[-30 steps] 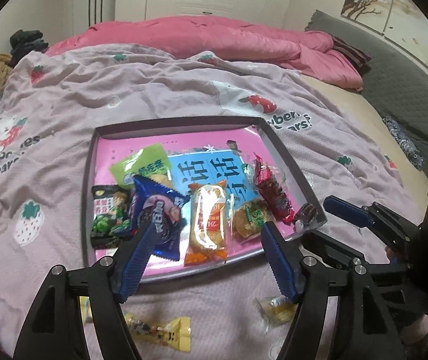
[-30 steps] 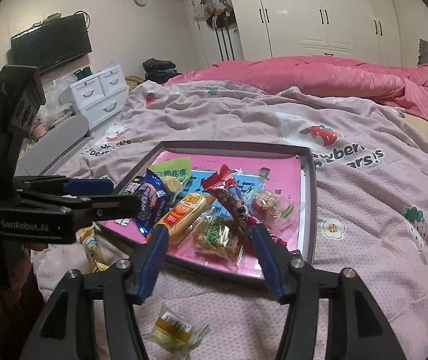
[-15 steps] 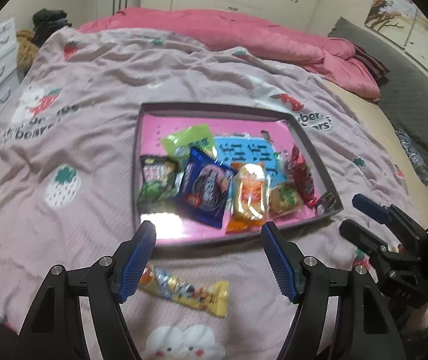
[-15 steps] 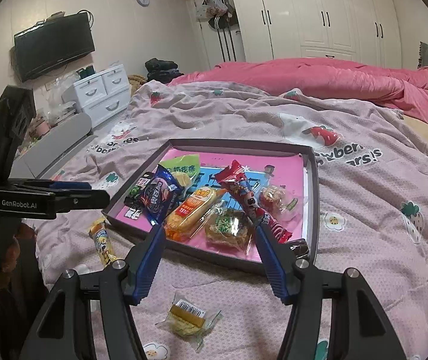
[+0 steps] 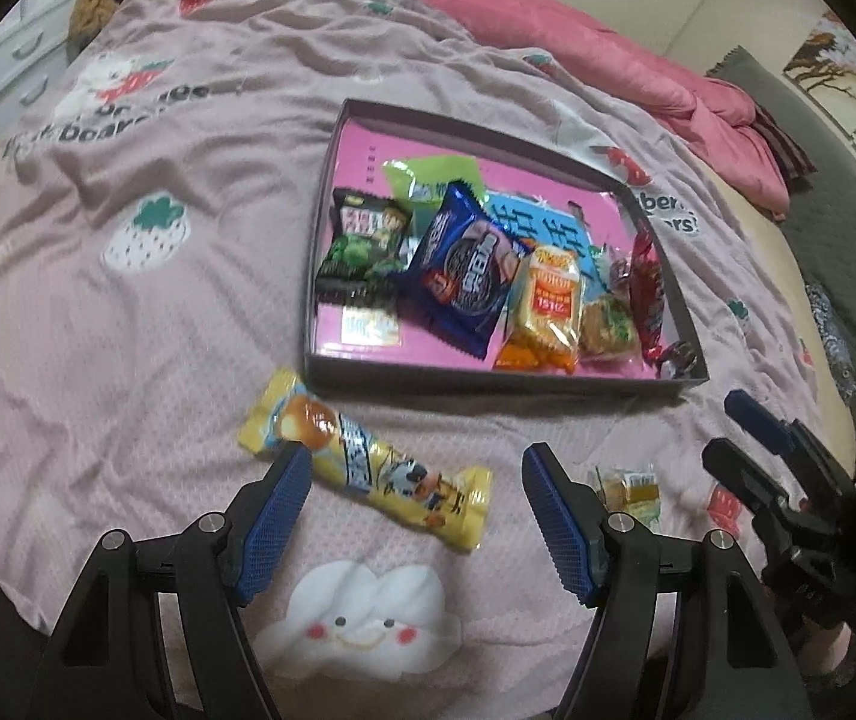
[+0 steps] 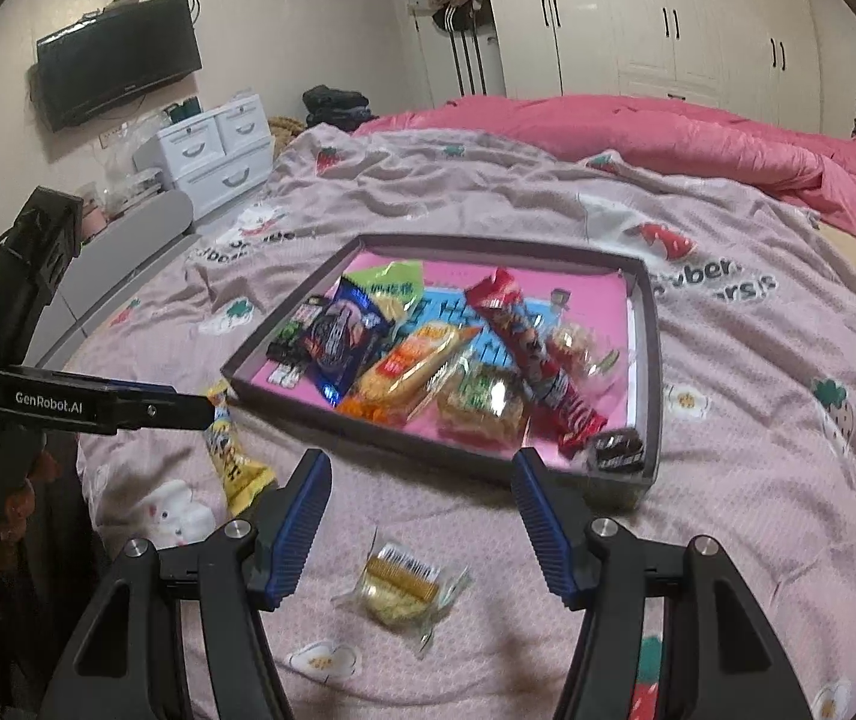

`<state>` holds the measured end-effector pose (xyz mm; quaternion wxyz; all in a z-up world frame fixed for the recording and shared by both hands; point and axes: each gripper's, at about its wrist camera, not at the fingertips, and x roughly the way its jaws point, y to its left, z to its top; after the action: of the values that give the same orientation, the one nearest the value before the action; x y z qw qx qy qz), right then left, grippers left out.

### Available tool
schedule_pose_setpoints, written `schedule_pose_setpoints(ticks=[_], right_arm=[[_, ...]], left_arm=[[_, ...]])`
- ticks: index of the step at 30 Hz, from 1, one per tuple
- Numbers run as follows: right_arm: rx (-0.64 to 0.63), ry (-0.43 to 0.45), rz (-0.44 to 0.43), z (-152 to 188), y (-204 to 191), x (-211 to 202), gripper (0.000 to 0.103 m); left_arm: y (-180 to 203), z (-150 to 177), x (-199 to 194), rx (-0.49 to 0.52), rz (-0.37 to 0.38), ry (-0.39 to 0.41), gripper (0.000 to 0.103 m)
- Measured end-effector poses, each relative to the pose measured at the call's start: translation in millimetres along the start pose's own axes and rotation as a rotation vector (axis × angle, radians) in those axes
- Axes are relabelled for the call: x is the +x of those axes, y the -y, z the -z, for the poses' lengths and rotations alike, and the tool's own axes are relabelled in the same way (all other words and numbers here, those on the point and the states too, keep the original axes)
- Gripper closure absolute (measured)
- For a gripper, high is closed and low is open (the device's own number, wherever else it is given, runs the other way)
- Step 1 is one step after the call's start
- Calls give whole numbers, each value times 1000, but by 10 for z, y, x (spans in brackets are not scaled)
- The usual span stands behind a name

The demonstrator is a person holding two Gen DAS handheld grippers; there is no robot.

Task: Organize snacks
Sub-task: 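Move both tools back from the tray toward the yellow wafer bar and cake packet, then grasp the yellow wafer bar with the left tool while the right tool grasps the clear cake packet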

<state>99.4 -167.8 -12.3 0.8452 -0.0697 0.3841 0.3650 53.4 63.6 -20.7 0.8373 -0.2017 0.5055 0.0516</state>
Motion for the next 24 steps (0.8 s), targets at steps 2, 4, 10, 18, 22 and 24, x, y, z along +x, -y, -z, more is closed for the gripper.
schedule_pose_setpoints(ticks=[2,4,10,18,22,24], right_arm=[[0,-19,10,40,-24,15,41],[2,-34,7,74,-48,36,41],[-22,-86,11,167,-161,120,41],[3,-143,26,261,-153,203,41],[16,-165,26,288,-168,254,41],[11,-176,30,301,-187,287,41]], left_arm=[[-18,32,19,-15,-3,-8,29],[-55,63,33,-41,-5,-16,29],[-163,176,125,-141,28,-64,29],[-180,203,217,-221,52,-82,29],[-189,191,300,-261,37,-91,29],[-185,186,353,-274,25,-94,29]])
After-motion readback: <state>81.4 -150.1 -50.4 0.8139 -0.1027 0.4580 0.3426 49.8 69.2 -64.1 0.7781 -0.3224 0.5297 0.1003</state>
